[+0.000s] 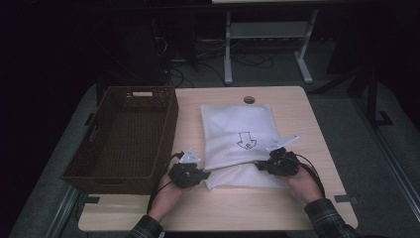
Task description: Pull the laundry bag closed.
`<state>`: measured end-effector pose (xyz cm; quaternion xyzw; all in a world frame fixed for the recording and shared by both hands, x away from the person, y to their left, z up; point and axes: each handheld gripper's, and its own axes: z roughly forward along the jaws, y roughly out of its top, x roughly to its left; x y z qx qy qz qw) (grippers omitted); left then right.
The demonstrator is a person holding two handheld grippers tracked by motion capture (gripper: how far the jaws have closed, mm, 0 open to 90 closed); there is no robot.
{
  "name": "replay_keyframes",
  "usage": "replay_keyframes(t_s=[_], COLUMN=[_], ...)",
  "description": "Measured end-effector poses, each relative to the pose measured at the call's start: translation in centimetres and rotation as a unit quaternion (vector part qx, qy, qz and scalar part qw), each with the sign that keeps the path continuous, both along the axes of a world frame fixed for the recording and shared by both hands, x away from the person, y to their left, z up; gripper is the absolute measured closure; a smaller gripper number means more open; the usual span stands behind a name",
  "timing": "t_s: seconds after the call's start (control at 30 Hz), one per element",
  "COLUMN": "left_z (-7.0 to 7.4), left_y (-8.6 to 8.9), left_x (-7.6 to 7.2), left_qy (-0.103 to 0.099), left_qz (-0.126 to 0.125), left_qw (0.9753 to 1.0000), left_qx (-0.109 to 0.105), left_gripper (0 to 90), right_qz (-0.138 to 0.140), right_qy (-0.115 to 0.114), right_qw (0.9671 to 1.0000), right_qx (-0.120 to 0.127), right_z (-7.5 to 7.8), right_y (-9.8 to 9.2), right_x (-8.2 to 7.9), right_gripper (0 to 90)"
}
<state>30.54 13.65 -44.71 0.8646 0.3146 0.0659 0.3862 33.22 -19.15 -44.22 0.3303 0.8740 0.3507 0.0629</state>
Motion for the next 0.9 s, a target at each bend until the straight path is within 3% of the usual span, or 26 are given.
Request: replay_keyframes(t_s=[0.13, 0.9], left_z=[0.0, -0.1], left_y=[-0.2, -0.3], left_x=[0.1, 0.4], left_qy=[0.0, -0.014], left_qz=[0.003, 0.022], left_qw=[1.0, 0.9997], left_qx=[0.0, 0.002], left_gripper=[83.1, 83.0], right_qz=[-0.002, -0.059], right_qy=[-0.001, -0.001], right_qw=[1.0, 0.9983], right_qx=[0.009, -0.002], right_z=[-0.1, -0.2], right_y=[-0.8, -5.7], right_x=[-0.1, -1.1], right_gripper=[86.6, 86.6])
